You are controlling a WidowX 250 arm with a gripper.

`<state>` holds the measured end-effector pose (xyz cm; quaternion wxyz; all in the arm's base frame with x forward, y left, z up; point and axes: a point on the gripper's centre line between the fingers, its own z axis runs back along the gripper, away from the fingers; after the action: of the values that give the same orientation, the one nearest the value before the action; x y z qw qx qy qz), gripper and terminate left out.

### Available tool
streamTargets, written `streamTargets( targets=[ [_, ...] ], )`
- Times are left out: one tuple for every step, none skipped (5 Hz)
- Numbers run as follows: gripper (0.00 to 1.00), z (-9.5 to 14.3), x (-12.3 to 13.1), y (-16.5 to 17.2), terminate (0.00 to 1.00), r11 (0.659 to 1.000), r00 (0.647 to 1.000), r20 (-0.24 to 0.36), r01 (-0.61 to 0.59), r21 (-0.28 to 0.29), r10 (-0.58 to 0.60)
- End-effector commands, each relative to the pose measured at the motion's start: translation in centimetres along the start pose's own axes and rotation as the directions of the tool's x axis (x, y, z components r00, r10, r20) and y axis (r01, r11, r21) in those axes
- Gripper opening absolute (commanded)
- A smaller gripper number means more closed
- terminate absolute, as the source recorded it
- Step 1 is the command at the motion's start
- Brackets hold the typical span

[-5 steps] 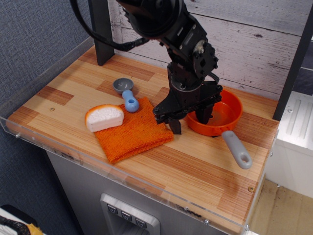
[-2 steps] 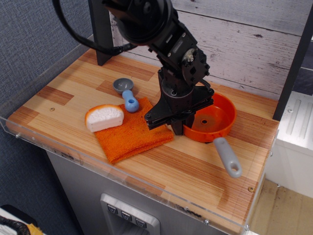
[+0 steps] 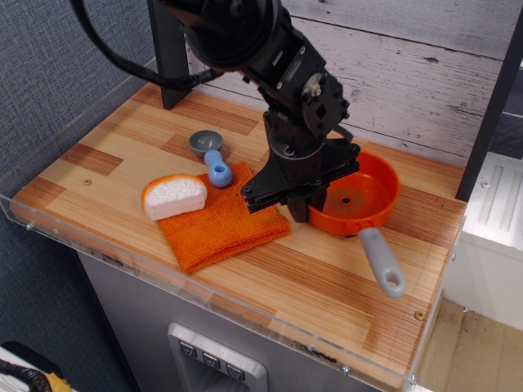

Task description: Move the pot to the left bottom corner of the table.

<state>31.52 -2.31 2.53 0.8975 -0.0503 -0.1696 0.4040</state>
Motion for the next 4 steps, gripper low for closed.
streamTargets(
  targets=[
    [0.0, 5.8, 0.6, -2.0, 0.0, 0.995, 0.999, 0.052, 0.016, -0.099, -0.011],
    [0.0, 8.2, 1.8, 0.4, 0.0, 0.994, 0.995, 0.08, -0.06, -0.092, 0.067],
    [0.0, 10.1, 3.3, 3.6, 0.0, 0.988, 0.98, 0.133, -0.141, -0.059, 0.148],
    [0.0, 10.9, 4.3, 6.7, 0.0, 0.979, 0.965, 0.164, -0.203, -0.02, 0.204]
  ],
)
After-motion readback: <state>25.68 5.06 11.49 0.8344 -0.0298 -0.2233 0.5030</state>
